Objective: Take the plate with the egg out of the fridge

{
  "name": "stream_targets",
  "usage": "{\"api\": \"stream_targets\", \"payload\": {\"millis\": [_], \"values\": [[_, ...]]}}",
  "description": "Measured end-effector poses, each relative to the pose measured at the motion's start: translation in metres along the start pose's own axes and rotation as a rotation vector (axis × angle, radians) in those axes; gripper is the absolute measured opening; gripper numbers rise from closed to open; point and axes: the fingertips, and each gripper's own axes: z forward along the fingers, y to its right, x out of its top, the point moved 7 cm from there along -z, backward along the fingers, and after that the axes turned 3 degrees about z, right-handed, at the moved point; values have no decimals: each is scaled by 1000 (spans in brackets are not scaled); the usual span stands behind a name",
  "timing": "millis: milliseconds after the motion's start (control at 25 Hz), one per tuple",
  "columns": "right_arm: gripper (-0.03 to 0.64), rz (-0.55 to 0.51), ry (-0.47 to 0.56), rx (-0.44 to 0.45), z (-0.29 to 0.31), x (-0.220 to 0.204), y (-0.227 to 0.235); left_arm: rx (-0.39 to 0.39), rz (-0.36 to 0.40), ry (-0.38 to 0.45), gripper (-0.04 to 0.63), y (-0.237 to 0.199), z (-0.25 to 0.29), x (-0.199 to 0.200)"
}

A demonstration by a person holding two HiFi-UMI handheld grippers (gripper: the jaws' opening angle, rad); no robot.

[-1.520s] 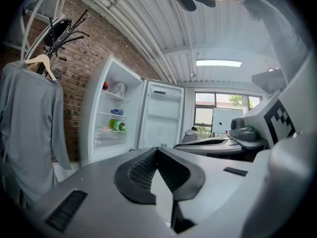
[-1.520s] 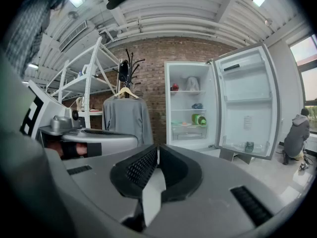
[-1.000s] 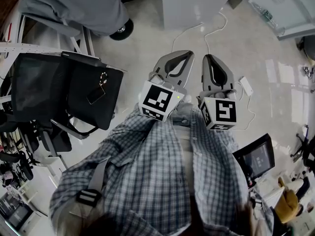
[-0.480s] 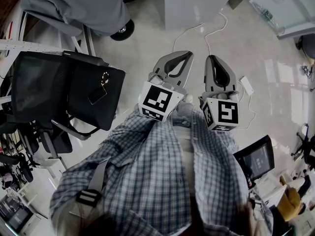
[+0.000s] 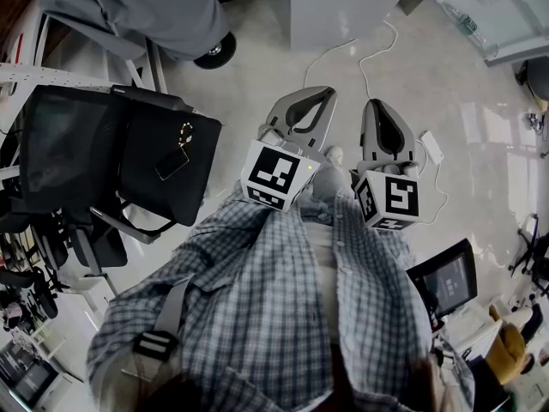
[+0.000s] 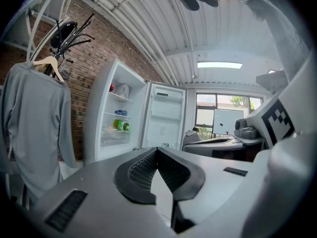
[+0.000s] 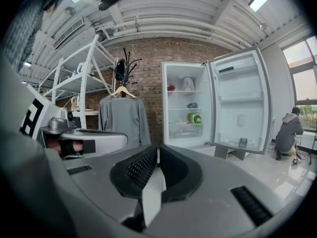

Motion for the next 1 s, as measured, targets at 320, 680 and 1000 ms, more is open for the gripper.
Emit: {"api": "stream_targets", "payload": {"millis": [320,680,1000], "values": [[20,-1,3,18,11,3,14,19,0,-11,8,-1,16,-2],[20,-7,11,33,25,14,23,28,13,6,8,-7,29,8],[20,-13,26,59,57,30,81,47,22,19,8,-5,96,21]]}}
